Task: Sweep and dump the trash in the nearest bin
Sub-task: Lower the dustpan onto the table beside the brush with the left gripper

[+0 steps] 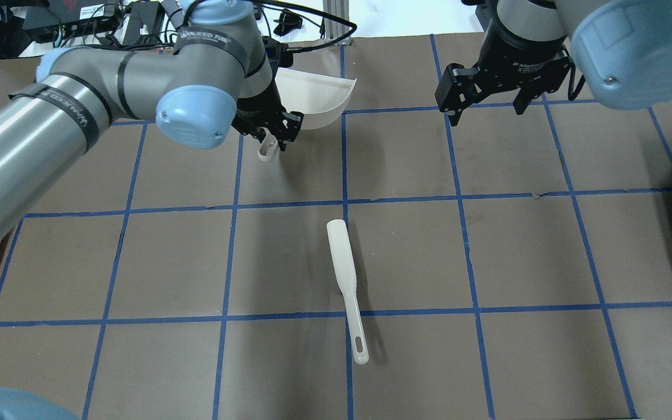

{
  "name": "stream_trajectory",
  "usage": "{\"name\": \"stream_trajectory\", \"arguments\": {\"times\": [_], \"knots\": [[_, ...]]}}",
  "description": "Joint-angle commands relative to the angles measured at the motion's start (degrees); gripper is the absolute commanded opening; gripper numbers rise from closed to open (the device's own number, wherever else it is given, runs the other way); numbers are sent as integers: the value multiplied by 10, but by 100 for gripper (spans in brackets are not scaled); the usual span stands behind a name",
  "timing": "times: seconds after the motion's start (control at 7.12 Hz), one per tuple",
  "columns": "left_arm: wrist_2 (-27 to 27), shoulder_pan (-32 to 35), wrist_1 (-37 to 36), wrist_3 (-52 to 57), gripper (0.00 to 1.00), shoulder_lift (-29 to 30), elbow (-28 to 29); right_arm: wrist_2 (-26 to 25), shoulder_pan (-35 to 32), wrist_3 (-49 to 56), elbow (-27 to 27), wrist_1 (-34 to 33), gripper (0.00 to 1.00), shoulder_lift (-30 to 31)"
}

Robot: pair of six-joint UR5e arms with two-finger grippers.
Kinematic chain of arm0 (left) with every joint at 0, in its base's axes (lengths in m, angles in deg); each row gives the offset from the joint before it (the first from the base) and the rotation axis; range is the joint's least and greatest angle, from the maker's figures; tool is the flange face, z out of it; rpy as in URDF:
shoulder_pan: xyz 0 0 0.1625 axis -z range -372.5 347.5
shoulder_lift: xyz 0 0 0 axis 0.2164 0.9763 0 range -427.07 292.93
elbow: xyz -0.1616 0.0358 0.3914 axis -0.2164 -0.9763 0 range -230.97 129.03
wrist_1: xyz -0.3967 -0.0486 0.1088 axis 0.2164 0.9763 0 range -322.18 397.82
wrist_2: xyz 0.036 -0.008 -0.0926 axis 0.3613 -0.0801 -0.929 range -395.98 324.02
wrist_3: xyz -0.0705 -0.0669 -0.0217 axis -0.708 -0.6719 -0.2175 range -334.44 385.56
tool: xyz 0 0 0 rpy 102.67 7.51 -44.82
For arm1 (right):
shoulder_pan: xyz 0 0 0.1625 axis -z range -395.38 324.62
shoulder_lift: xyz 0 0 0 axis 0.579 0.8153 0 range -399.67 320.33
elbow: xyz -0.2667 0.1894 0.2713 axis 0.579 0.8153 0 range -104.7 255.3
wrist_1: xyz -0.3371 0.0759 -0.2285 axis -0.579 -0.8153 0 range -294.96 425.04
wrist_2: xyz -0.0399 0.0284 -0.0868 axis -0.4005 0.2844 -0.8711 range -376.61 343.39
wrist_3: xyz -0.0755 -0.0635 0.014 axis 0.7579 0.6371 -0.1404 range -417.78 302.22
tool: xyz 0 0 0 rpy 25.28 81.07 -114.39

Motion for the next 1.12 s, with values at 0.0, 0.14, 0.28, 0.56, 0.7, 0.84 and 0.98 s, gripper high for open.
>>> {"name": "stream_trajectory", "arguments": {"times": [0.0, 0.14, 0.28, 0.56, 0.7, 0.84, 0.98], "knots": [[-1, 43, -30, -40, 0, 11, -24, 9, 0, 1, -5, 4, 100, -1], [-5, 63, -38, -63, 0, 21, -24, 10, -1, 2, -5, 4, 100, -1], [-21, 69, -61, -78, 0, 30, -26, 6, -1, 2, -7, -1, 100, -4], [-22, 79, -76, -100, 0, 46, -29, 6, -1, 5, -7, -3, 100, -5], [-22, 90, -83, -114, 0, 52, -31, -1, -1, 26, -7, -4, 100, -6], [-22, 94, -83, -123, 0, 56, -32, 0, -1, 33, -7, -4, 100, -6], [-23, 96, -82, -144, 0, 57, -34, -2, 0, 33, -7, -4, 100, -6]]}}
